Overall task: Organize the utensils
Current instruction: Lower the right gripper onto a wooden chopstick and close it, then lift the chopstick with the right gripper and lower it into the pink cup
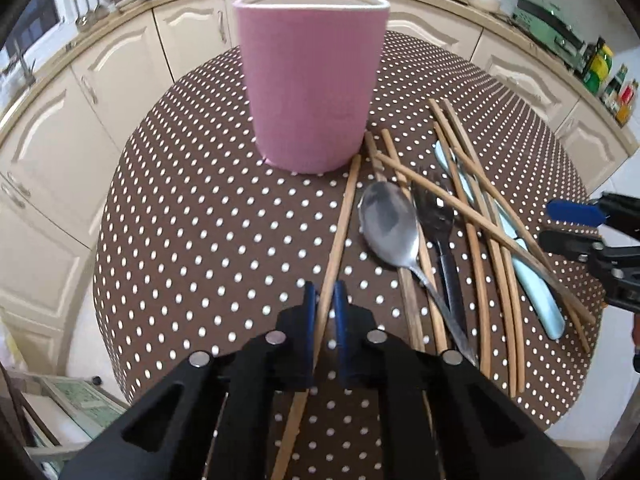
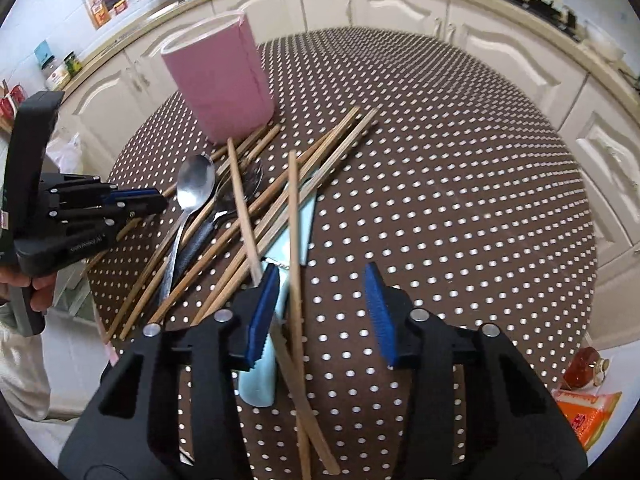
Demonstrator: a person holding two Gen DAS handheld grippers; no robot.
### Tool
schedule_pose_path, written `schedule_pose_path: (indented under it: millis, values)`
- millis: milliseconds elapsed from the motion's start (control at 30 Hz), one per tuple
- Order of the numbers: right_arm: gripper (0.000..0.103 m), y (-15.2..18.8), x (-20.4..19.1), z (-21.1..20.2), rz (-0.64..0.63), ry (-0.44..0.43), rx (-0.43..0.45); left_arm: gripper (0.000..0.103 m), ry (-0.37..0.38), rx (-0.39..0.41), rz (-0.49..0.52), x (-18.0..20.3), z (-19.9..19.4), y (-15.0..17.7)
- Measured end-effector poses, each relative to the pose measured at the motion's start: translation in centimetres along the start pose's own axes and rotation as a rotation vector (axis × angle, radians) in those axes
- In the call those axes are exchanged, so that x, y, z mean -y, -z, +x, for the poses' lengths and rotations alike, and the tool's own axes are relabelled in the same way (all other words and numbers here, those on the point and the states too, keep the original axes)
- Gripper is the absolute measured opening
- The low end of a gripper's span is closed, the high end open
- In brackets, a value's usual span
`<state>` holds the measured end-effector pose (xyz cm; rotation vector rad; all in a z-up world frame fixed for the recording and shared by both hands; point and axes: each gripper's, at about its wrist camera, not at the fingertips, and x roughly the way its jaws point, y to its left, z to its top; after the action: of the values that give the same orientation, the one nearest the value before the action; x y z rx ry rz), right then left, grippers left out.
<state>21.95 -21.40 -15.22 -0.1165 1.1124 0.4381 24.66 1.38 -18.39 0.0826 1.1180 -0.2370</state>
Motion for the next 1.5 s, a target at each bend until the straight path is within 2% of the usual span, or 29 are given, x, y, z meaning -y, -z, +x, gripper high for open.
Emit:
schedule_pose_path:
  millis: [133,300,433,600,767,900,1133,1400,1500]
  values:
    - [0.034,0.1,-0.3,0.8,-0.022,0.006,-0.046,0.007,-0.015,0.002,0.005,0.0,-0.5,1.2]
    - [0.023,0.5,-0.3,1.8,-0.039,0.049,-0.106,0.006,-0.010,-0.010,-0.010,-0.3,-1.2,2.5]
    - [0.016,0.5,0.1,2.3,-0.037,0.063,-0.124,0.006,0.002,-0.040,-0.029,-0.6,-0.9,1.8]
    - [0.007,0.4,1.4,2.4,0.001,0.050,-0.115,0.006,-0.004,-0.061,-0.015,-0.5,0.0,0.2]
    - [0.006,-0.4,3.2,1.5,0.042,0.059,-0.048,0.006,0.014,-0.034,-0.039,-0.4,0.0,-0.2]
    - [0.006,-0.7,3.7,-0.2,0.060,0.068,0.037,0.006,0.031,0.039,-0.092,-1.2,-1.7,0.3]
    - [0.006,-1.4,4.6,-3.1,0.098,0.100,0.210,0.006,0.057,0.226,-0.152,-1.8,-5.7,1.6]
    - [0.006,-2.4,3.0,-7.7,0.101,0.085,0.388,0.006,0.115,0.551,-0.164,-1.0,-11.3,0.9]
    - [0.006,-3.0,1.3,-8.8,0.100,0.062,0.442,0.006,0.131,0.638,-0.156,-0.2,-12.2,-0.1]
